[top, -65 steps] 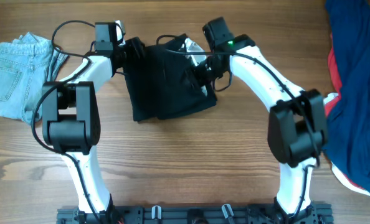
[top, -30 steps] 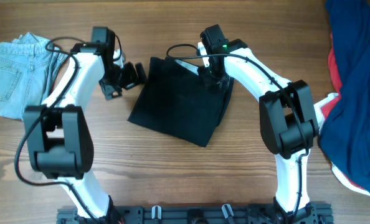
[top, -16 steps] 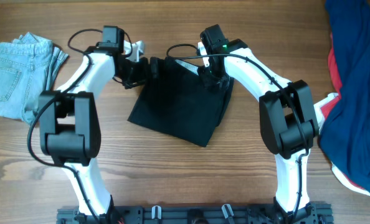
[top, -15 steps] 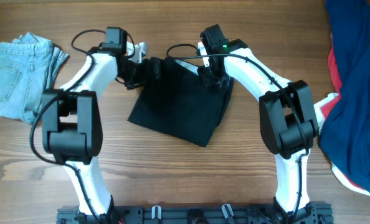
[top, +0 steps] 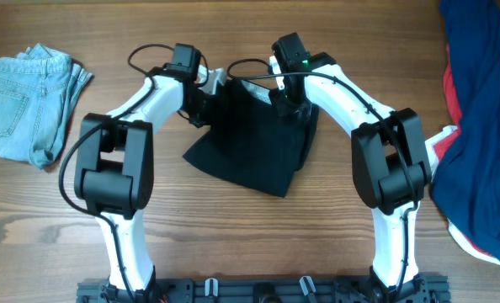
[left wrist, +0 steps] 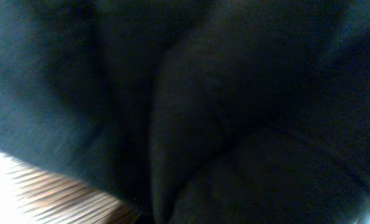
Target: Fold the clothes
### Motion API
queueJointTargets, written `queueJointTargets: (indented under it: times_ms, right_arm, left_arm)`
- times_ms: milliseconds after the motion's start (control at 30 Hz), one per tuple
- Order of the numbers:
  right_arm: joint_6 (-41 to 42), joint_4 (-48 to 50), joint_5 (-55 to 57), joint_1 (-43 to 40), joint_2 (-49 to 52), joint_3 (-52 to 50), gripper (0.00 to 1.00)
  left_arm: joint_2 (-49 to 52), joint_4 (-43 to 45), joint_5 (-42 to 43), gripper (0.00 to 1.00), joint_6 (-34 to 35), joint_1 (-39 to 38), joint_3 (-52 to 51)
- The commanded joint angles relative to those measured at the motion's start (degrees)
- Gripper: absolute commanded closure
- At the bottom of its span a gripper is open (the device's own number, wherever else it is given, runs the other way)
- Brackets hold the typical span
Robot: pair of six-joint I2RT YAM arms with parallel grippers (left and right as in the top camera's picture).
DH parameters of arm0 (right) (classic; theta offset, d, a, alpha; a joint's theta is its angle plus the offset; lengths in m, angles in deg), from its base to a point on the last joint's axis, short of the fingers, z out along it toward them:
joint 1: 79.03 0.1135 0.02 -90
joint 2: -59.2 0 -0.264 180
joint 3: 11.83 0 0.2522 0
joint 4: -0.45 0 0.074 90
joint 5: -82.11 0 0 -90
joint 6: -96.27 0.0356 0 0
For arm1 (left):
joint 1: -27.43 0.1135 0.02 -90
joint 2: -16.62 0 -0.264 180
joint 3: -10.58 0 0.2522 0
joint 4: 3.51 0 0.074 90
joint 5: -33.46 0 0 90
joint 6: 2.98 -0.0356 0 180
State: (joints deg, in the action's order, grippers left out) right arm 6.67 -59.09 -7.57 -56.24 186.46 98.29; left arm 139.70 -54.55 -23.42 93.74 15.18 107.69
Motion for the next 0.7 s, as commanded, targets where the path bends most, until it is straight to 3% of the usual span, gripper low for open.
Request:
queueJointTargets:
  times_ms: [0, 133, 367, 500, 667]
  right_arm:
    - [1.7, 0.4, 1.4, -1.1, -5.3, 1.7, 0.48]
    - [1.6, 0.5, 1.4, -3.4, -12.7, 3.8, 0.41]
    - [1.1, -1.1, 1.4, -7.4, -19.1, 3.9, 0.39]
    - [1.1, -1.8, 1.2, -8.0, -19.0, 3.8, 0.39]
    - [1.1, -1.6, 1.2, -8.0, -19.0, 3.8, 0.39]
  left_arm:
    - [-5.7, -2.8, -8.2, 0.96, 0.1, 6.0, -0.1]
    - [-12.7, -6.4, -16.4, 0.96, 2.0, 12.7, -0.1]
    - [-24.3, -8.0, -35.8, 0.96, 1.7, 24.9, -0.1]
    - [-27.5, -5.0, -42.2, 0.96, -1.9, 30.1, -0.1]
    - [-27.6, 0.3, -42.2, 0.96, -11.5, 34.8, -0.1]
